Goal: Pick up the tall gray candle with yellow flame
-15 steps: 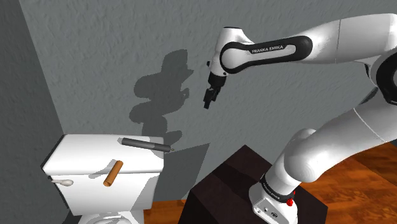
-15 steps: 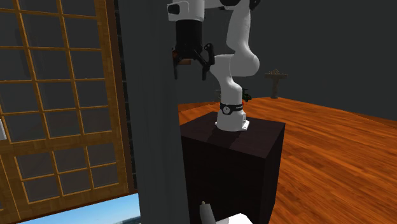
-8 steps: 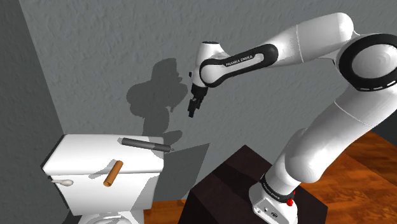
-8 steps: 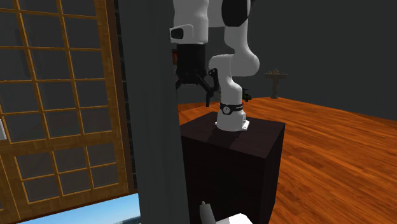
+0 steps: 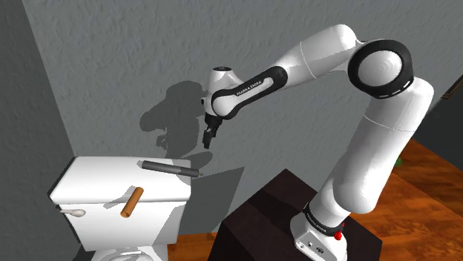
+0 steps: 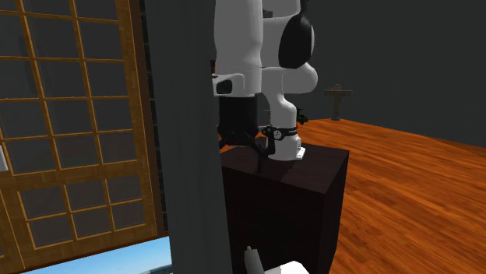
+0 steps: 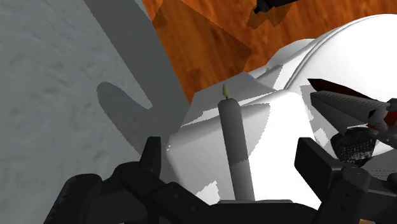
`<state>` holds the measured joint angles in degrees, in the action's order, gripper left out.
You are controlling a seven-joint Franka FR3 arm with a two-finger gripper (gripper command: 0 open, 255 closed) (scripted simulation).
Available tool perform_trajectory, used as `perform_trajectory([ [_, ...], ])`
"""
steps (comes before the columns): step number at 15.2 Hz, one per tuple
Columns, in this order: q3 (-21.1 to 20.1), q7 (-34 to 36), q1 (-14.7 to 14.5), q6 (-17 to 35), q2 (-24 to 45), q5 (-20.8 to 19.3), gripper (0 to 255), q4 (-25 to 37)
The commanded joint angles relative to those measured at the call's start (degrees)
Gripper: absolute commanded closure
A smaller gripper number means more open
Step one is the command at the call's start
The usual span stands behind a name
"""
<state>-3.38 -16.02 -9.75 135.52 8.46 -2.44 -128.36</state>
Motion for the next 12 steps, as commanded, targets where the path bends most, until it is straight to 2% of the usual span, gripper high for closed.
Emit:
perform_trajectory([
  [1, -0.5, 0.1, -0.7, 1.9, 4.6, -0.7, 0, 2.6],
  [12, -1.6, -0.5, -5.1, 6.9, 27.5, -5.0, 0, 19.8],
])
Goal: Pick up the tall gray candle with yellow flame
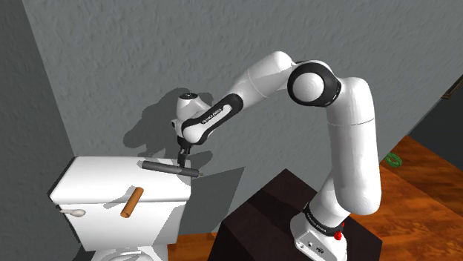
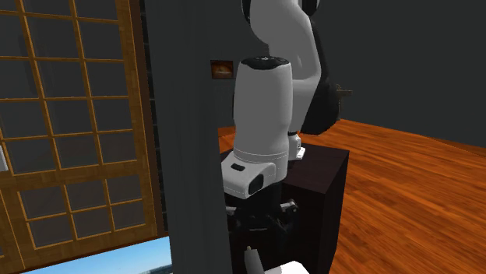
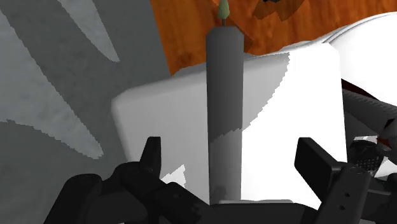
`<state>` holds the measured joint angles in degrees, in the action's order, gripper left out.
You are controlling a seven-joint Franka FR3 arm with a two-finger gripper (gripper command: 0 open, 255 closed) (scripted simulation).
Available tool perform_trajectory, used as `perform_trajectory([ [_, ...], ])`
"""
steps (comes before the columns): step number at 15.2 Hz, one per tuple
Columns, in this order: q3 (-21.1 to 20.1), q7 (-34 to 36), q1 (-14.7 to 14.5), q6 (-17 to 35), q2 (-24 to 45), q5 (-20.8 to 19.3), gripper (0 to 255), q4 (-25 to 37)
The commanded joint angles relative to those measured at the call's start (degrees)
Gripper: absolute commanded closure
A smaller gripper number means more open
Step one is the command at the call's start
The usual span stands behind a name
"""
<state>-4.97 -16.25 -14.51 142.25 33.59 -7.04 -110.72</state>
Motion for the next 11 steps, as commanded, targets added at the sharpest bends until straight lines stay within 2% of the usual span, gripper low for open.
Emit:
perform_trajectory([
  [1, -0.1, -0.3, -0.8, 0.3, 4.5, -0.7, 0, 4.1],
  [3, -0.1, -0.6, -1.7, 0.4, 8.2, -1.3, 0, 7.6],
  [11, 0.5, -0.2, -2.1, 3.5, 13.2, -1.8, 0, 9.5],
])
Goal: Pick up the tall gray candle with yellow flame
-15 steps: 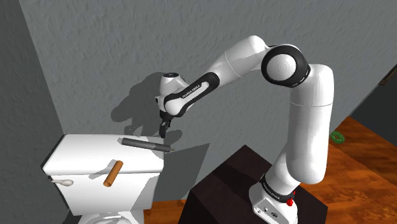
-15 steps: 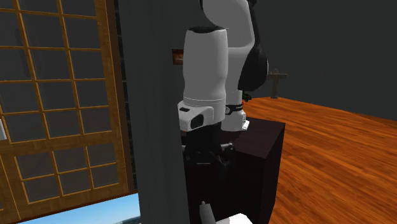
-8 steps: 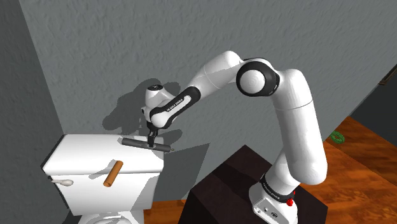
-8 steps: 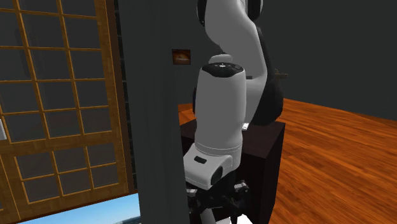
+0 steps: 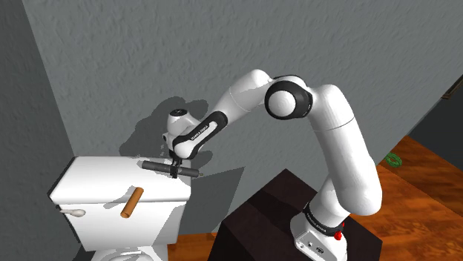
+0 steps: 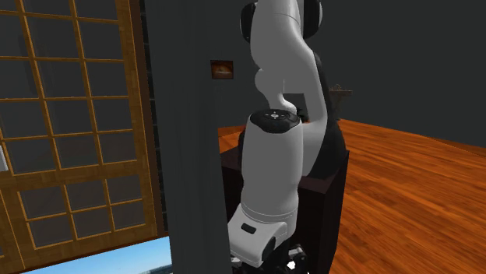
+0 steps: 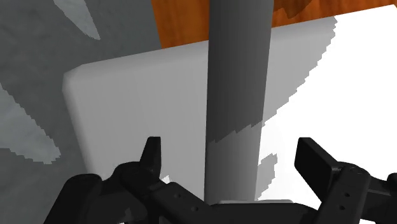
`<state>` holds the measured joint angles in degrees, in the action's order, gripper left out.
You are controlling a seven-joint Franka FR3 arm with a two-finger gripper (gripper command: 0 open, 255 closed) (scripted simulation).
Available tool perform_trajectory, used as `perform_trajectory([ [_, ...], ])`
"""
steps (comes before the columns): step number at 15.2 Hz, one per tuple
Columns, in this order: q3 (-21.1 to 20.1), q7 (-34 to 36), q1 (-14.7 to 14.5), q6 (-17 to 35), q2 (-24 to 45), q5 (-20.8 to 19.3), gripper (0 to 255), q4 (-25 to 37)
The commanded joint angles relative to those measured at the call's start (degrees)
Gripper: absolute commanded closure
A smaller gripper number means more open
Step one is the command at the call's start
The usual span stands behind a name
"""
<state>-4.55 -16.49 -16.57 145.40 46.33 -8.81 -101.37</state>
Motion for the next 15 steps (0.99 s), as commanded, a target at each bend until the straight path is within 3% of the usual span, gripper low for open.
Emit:
perform_trajectory([
  [1, 0.1, 0.0, 0.0, 0.3, 0.5, 0.0, 0, 0.2],
  [2, 0.1, 0.1, -0.1, 0.3, 0.6, -0.1, 255, 0.3],
  [15, -0.3, -0.1, 0.2, -1.3, -2.2, 0.1, 255, -1.0],
])
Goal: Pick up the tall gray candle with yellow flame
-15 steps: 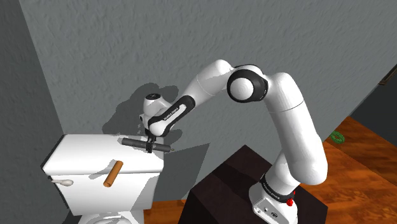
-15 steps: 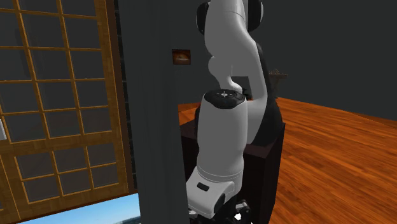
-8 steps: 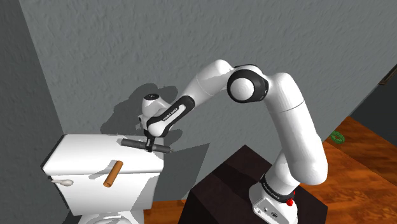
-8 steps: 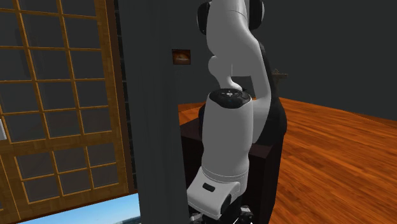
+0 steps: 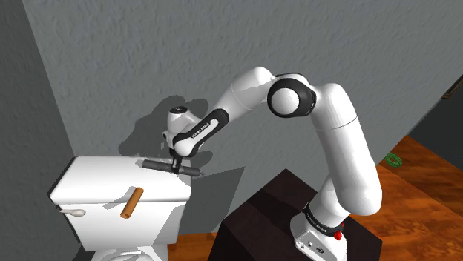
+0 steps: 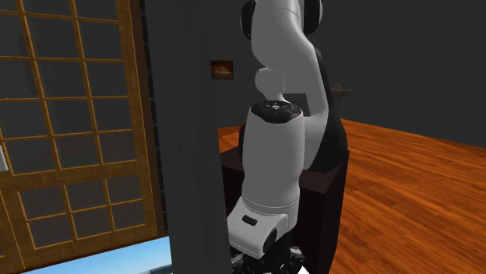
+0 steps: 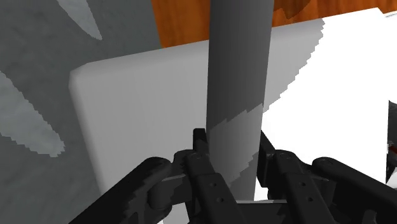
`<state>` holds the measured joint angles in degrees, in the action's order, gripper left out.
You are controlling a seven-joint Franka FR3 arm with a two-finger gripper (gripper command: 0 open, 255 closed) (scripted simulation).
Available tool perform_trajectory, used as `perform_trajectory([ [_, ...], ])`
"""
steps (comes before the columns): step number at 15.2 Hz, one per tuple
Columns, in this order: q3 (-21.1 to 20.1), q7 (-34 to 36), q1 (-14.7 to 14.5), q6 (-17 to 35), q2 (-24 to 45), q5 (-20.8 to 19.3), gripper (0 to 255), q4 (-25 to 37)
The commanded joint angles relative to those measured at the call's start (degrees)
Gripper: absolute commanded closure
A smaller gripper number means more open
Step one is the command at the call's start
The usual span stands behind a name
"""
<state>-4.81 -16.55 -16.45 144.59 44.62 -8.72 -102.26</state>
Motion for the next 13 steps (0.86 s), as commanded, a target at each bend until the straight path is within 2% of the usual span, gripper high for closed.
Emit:
perform_trajectory([
  [1, -0.1, -0.1, 0.2, -0.9, -1.2, 0.1, 255, -0.3],
  [13, -0.9, -0.7, 0.7, -5.5, -7.6, 0.9, 255, -2.1],
])
